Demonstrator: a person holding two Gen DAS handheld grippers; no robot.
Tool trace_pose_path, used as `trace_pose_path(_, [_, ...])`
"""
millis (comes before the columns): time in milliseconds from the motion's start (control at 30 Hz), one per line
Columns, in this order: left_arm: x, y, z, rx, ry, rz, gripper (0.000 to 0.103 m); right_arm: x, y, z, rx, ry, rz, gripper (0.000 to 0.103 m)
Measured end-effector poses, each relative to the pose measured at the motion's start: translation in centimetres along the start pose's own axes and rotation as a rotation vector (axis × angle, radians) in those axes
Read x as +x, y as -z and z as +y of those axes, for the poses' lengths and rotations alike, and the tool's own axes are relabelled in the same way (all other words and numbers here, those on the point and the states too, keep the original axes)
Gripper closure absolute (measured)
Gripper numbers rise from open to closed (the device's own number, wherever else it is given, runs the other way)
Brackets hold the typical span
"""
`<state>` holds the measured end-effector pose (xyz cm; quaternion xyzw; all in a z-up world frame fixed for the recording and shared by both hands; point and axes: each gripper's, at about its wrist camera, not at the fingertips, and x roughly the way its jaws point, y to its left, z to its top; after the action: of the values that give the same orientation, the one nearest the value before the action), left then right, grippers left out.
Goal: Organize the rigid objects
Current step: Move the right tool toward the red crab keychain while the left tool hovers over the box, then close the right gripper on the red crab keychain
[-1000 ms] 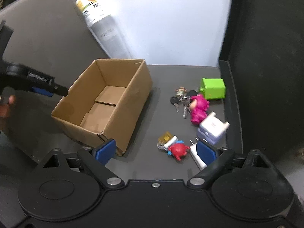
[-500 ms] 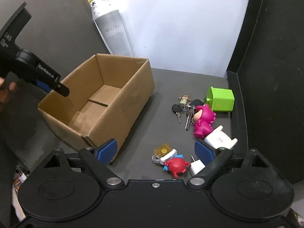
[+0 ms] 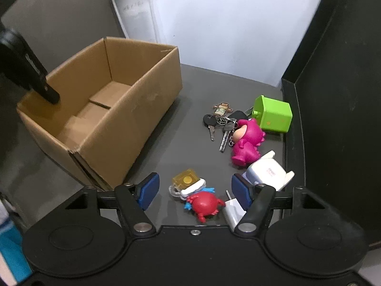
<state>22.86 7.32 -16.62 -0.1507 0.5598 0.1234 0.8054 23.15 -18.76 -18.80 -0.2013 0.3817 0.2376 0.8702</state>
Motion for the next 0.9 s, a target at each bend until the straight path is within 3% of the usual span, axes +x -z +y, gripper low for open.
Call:
trace_pose_path(67, [-0.2,0.3,0.0,0.004,0.006,0.001,0.093,0.3,0.2,0.3,-0.024,0.03,0.0,0.046])
trace_pose_path(300, [-0.1,1.2,-0.4,0.037,0.026,-0.016,0.093,1.5,0.6,0.5,-0.033,0.051,0.037,0.048])
trace_pose_path(467, [0.1,1.4,-0.3,0.037,0.031,-0.015,0.093,1.9,1.1,0.6,-0.019,0.036,0.058,0.058])
trace_pose_path(900, [1.7,0.9,-0.5,0.038,0.046,-0.011,0.092,1.5,1.4,1.3,0.025,0.015,0.049,0.055])
